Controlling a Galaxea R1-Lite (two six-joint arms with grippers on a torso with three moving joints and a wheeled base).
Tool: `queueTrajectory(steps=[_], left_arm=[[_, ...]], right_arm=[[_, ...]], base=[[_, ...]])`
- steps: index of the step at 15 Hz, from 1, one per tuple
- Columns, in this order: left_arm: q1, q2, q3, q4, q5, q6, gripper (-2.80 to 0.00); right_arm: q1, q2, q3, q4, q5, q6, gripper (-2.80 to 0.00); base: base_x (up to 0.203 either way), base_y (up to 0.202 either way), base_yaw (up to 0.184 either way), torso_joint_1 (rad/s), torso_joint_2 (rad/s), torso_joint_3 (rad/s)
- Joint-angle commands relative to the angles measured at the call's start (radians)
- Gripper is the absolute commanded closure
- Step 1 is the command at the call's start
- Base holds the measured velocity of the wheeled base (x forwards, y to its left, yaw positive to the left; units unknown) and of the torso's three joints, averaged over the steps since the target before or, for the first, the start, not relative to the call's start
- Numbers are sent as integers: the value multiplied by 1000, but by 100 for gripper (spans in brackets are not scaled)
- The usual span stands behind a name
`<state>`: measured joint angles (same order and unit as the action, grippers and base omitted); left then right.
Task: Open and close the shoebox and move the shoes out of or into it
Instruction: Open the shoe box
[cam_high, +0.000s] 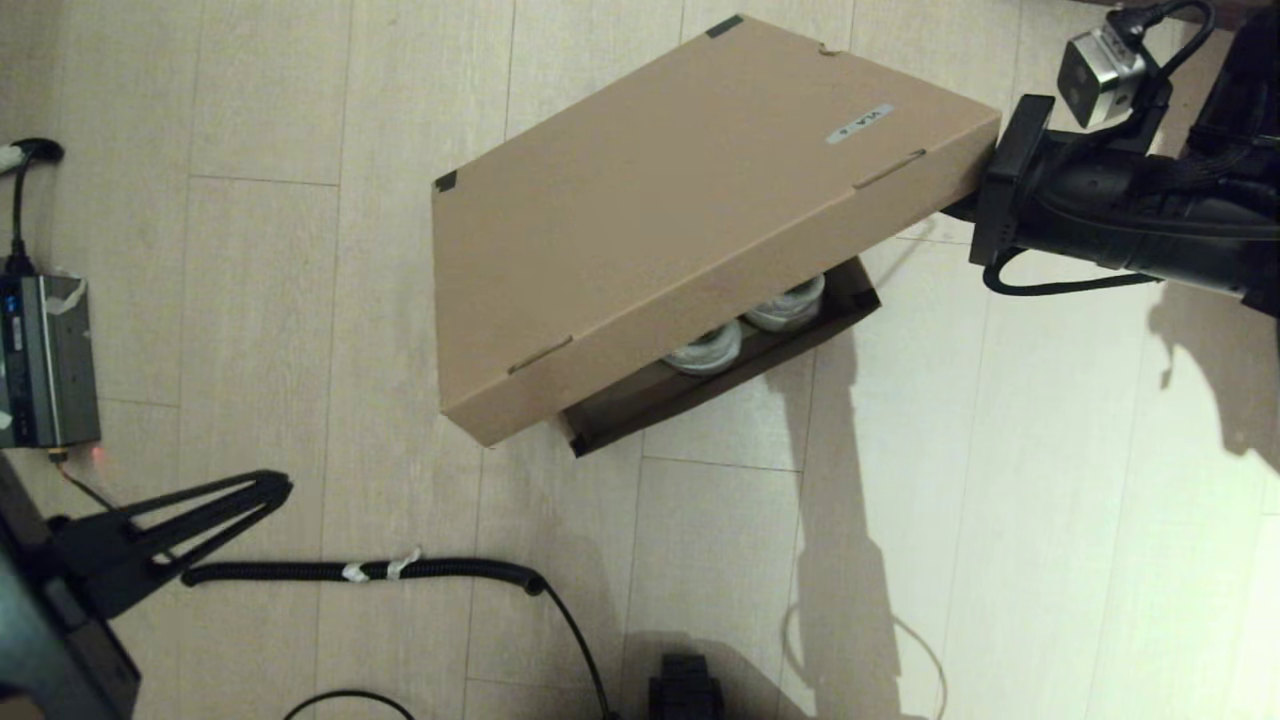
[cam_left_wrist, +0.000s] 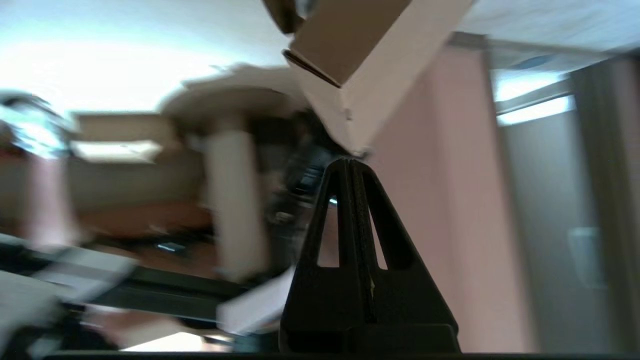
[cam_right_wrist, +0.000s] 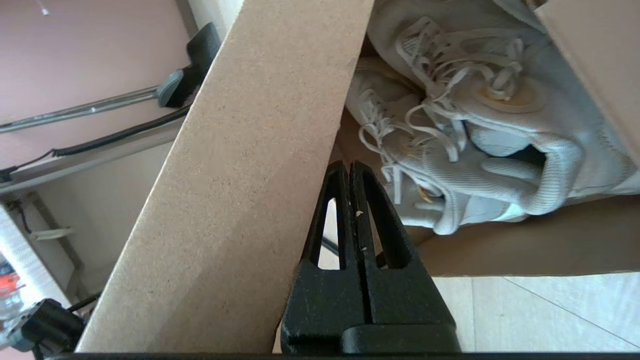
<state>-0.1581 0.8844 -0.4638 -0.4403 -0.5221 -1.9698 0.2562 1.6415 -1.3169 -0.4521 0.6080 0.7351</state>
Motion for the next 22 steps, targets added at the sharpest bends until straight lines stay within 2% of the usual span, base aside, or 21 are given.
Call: queueTrajectory(steps=[1,11,16,19,22], left_arm=[[0,21,23,-45,-5,-76,0],[-11,63,22,-54,-7,-77,0],[-29,136,14,-96,-7,-77,0],[-32,247,14,-196,-6,-77,0],[-35,401,11,-451,-2,-82,0]], right_arm=[[9,0,-16,3,4,4,0],[17,-86,-192,200,4,5,0],[30,9,-335,243,8,30,0],[46,105,-458,239,6,99,0],[73,199,-600,239,5,149,0]], base=[[0,0,0,0,0,0],[0,0,0,0,0,0],[0,0,0,0,0,0],[0,0,0,0,0,0],[0,0,0,0,0,0]])
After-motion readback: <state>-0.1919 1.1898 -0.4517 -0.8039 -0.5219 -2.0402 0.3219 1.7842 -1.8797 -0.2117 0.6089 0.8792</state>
